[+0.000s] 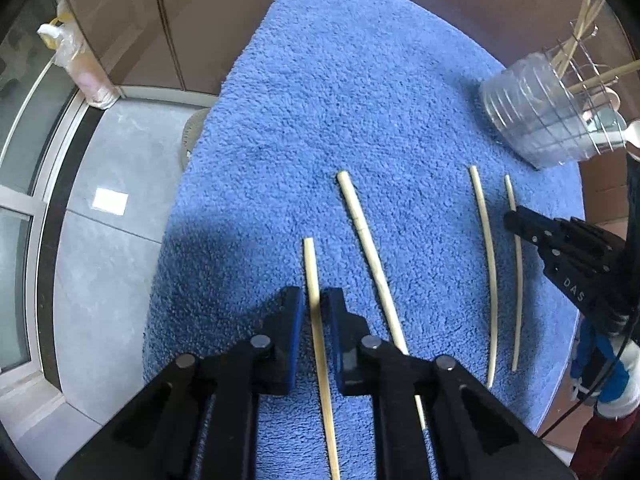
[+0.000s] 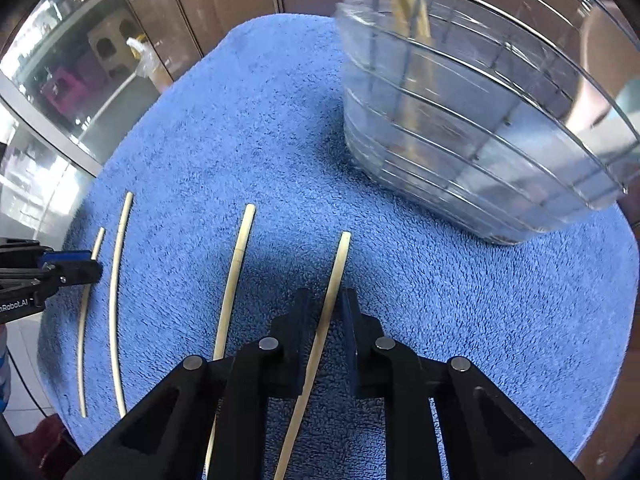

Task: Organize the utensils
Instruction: 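Grasp a chopstick with the left tool while the right tool grasps another chopstick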

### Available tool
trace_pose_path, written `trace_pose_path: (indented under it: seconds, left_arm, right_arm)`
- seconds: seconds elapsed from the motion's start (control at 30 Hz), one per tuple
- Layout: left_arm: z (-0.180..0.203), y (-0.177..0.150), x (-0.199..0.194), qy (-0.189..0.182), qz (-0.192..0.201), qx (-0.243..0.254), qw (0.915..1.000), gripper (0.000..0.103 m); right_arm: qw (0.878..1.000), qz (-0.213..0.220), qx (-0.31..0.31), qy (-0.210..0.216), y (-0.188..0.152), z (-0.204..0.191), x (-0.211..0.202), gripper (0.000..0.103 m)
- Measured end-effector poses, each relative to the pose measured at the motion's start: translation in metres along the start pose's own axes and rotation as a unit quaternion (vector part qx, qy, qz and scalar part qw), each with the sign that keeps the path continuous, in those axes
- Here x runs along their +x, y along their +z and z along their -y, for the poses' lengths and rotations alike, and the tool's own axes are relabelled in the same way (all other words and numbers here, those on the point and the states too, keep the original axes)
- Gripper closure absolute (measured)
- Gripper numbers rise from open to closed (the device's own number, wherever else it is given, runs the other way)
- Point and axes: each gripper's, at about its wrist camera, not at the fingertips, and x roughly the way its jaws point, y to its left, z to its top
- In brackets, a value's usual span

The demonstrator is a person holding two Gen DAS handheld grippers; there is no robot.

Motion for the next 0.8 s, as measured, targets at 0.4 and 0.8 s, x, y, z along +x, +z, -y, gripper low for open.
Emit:
trace_pose_path:
  seconds: [0.4,0.8]
  left_arm:
    - [-0.012,-0.012,-0.006,-0.023,0.027,-0.003,0.9994,0.099]
    - [-0.016,-0.049,-0.071,-0.05,0.128,0.02,0.9903,0.099]
  right_arm:
    - [1.0,0.014,0.001,0.009,-0.001,-0.022,-0.005,0.098]
    - [0.991,0.124,0.001,0.055,-0.058,-0.009,-0.08,0.098]
